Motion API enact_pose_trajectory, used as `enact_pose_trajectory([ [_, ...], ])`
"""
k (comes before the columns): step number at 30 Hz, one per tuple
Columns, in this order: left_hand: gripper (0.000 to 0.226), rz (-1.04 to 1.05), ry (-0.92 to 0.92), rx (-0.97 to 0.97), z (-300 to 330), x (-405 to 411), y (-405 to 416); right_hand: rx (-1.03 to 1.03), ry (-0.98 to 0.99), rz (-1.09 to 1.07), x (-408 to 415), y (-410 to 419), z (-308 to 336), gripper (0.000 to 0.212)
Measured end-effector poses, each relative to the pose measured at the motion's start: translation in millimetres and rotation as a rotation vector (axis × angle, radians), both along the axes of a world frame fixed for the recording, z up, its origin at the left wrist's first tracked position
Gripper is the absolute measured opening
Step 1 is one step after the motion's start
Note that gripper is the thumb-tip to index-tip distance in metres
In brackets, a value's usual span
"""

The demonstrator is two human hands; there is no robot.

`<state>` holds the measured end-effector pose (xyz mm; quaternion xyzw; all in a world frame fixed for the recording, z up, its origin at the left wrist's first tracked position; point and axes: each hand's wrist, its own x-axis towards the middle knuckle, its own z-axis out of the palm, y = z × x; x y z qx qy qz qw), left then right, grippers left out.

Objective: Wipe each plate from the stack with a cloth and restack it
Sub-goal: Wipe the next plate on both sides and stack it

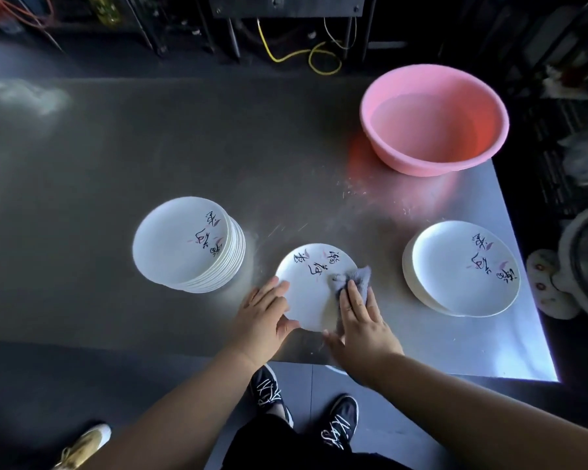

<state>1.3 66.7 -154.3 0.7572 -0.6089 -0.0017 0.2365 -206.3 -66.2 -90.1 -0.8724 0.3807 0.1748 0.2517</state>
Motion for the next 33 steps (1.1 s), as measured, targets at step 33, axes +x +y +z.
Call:
enact_pose_trajectory([
  [33, 0.033, 0.047, -0.034, 0.125, 7.5, -18.0, -3.9, 0.005, -0.066, -0.002, 5.7, -35.8, -0.8, 0.079],
])
